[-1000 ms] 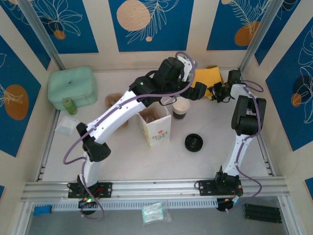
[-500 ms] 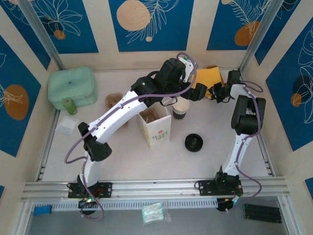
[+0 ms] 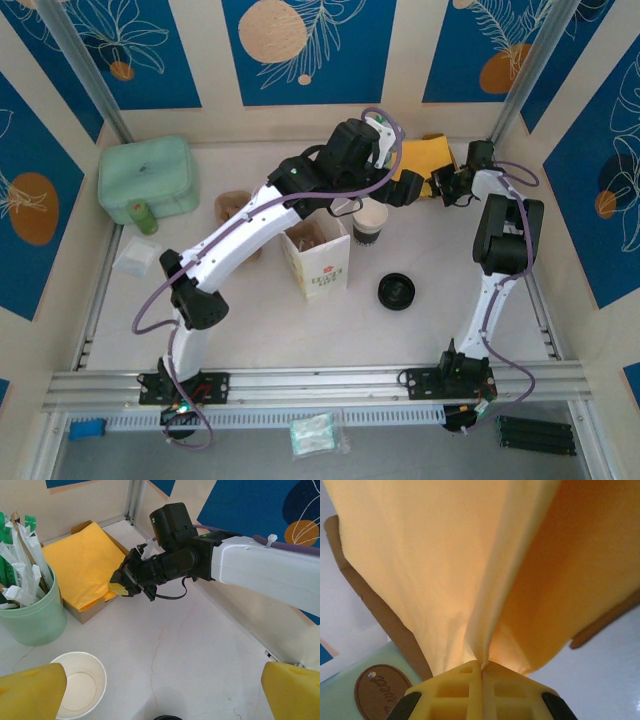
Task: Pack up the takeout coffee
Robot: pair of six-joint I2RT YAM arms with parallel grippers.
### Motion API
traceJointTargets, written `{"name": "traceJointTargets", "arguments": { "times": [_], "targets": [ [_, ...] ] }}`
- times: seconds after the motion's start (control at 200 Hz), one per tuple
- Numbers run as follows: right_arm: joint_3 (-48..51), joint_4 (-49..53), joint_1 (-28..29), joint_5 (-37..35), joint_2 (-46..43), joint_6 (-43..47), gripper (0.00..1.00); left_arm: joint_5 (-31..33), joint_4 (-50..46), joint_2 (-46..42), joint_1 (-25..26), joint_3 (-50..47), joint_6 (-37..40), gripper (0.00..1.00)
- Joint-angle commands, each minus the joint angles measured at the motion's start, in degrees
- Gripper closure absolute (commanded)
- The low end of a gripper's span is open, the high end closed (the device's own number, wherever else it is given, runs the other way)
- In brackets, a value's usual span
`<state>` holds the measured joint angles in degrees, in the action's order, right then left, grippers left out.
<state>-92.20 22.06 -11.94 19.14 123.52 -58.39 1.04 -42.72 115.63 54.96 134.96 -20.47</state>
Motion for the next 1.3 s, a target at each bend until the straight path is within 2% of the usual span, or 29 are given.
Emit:
{"name": "traceJointTargets", "arguments": {
  "times": [0.0,0.735,1.13,1.295],
  "targets": [
    [-0.46,-1.39,-0.62,2.47,-4.23,-0.07,1.0,-1.04,-0.38,0.59,0.56,2.05,0.5,0.01],
    [1.73,-2.67,-2.19,2.58,-24.58,-0.55,1.0,0.1,2.2,-2.94,0.41,2.09,0.8,0.01],
    [3.76,-0.38,-2.07,3.02,-38.37,-0.14,1.0,3.56,2.22,-7.07,0.41,1.36,2.57,0.0],
    [3.87,0.81,-1.34,3.18,-44.18,0.11,1.0,6.15,2.95,-10.55,-0.31,-1.78,2.98,0.01]
  ]
}}
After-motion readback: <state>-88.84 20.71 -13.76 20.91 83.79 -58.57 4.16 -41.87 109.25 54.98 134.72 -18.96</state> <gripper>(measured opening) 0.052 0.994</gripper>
